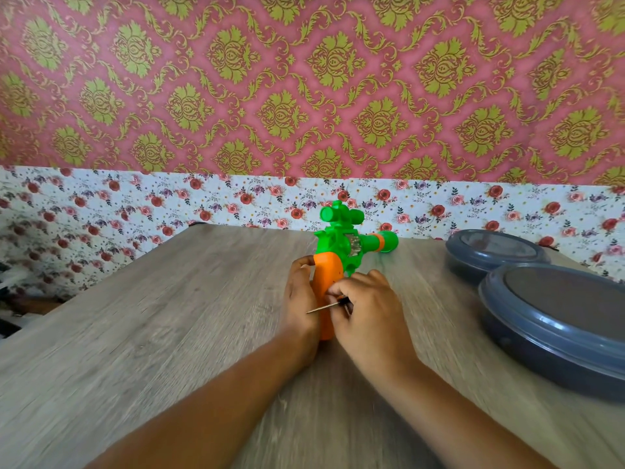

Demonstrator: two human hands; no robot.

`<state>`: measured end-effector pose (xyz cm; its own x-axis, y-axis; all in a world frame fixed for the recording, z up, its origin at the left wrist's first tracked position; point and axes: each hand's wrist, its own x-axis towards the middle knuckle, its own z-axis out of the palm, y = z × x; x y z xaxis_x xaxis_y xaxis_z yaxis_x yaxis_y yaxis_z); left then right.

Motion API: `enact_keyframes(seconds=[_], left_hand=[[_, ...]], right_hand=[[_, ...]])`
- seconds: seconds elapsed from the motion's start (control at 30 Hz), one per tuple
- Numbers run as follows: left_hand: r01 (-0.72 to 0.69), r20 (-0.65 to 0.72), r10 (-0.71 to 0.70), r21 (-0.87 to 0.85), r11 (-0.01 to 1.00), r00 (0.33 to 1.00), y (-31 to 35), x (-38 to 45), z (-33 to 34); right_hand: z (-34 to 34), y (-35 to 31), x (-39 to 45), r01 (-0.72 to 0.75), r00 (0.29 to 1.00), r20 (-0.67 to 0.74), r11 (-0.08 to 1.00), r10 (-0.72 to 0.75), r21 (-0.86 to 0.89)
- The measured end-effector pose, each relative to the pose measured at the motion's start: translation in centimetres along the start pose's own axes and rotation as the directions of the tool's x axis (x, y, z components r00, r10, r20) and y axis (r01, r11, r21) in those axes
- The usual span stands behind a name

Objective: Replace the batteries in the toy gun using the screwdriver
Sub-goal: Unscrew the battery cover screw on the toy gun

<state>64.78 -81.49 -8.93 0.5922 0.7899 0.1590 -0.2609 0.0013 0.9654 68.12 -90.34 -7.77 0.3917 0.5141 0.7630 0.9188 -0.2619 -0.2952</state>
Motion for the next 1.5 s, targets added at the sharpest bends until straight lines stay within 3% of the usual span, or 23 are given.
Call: enact_keyframes(seconds=[0.5, 0.7, 0.87, 0.93, 1.1, 1.2, 1.3, 1.4, 1.5], left_hand=[[-0.007, -0.025, 0.007, 0.02, 1.0, 1.0, -0.4, 0.5, 0.2], [0.034, -0.043, -0.037, -0.069, 0.997, 0.998, 0.1, 0.2, 0.3], [0.123, -0.038, -0.128, -0.113, 0.986, 0.991, -0.2, 0.6, 0.1], [0.149, -0.032, -0.153, -0.107, 0.983, 0.988, -0.5, 0.7, 0.0], [0.063, -0.006, -0.063, -0.006, 0.998, 0.998, 0.6, -0.1, 0.1], [0.055, 0.09, -0.064, 0.097, 0.994, 0.994, 0.4, -0.3, -0.2], [-0.018, 0.106, -0.016, 0.312, 0.95, 0.994, 0.2, -0.4, -0.4], [-0.026, 0.08, -0.003, 0.361, 0.932, 0.997, 0.1, -0.1, -0.5], [0.02, 0.068, -0.046, 0.335, 0.942, 0.997, 0.1, 0.3, -0.9]], right_hand=[[-0.2, -0.6, 0.0, -0.069, 0.996, 0.048, 0.989, 0.076, -0.133], [-0.1, -0.6, -0.1, -0.03, 0.999, 0.035, 0.984, 0.037, -0.175], [-0.3, -0.7, -0.4, 0.078, 0.993, 0.106, 0.971, -0.055, -0.225], [-0.3, -0.7, -0.3, 0.089, 0.992, 0.109, 0.972, -0.067, -0.217], [-2.1, 0.7, 0.6, 0.052, 0.988, 0.148, 0.992, -0.034, -0.118], [-4.3, 3.6, 1.3, -0.132, 0.93, 0.309, 0.966, 0.198, -0.224], [-4.7, 6.0, 1.3, -0.337, 0.796, 0.426, 0.899, 0.431, -0.28], [-4.3, 6.2, 0.9, -0.362, 0.689, 0.541, 0.876, 0.482, -0.319], [-4.3, 6.0, 0.9, -0.324, 0.676, 0.573, 0.886, 0.462, -0.333]])
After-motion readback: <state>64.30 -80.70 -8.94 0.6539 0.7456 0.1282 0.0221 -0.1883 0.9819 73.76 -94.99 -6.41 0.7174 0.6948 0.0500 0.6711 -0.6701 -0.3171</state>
